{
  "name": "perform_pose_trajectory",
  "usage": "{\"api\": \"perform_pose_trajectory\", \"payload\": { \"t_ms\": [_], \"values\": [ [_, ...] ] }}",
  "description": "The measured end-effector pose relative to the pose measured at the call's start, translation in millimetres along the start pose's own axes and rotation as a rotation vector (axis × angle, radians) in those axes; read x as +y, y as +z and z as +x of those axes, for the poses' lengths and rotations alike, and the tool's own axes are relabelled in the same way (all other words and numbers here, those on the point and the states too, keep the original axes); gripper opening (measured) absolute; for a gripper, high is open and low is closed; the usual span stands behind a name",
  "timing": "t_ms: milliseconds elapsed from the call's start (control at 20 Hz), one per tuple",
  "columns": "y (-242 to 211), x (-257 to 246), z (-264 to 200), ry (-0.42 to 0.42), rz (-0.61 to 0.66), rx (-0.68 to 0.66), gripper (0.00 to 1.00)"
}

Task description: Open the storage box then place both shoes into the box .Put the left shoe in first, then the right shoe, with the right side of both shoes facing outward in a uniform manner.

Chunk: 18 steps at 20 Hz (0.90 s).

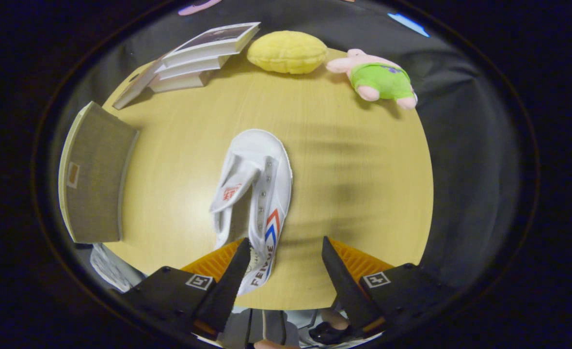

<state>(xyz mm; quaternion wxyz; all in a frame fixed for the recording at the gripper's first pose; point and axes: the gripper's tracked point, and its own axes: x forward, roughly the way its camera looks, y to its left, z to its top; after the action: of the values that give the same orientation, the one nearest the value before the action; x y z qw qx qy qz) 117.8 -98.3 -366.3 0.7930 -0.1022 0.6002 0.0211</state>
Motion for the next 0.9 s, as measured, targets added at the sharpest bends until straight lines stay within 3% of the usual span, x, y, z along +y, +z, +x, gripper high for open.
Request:
{"api": "perform_pose_trajectory", "payload": {
  "t_ms": [50,200,350,500,650,750,800,900],
  "values": [
    [1.0,-3.5,8.5,-0.010,0.017,0.010,0.96],
    [7.6,-11.3,27.2,-0.027,0.100,0.022,0.73],
    [9.7,2.0,38.9,0.041,0.192,0.041,0.50],
    [11.7,10.9,44.0,0.081,0.191,0.052,0.26],
    [12.6,14.9,41.3,0.108,0.184,0.070,0.27],
    [10.5,4.8,42.9,0.094,0.184,0.078,0.19],
    [5.5,4.6,46.6,0.118,0.200,0.084,0.05],
    [3.8,5.4,44.3,0.157,0.289,0.095,0.04]
  ]
}}
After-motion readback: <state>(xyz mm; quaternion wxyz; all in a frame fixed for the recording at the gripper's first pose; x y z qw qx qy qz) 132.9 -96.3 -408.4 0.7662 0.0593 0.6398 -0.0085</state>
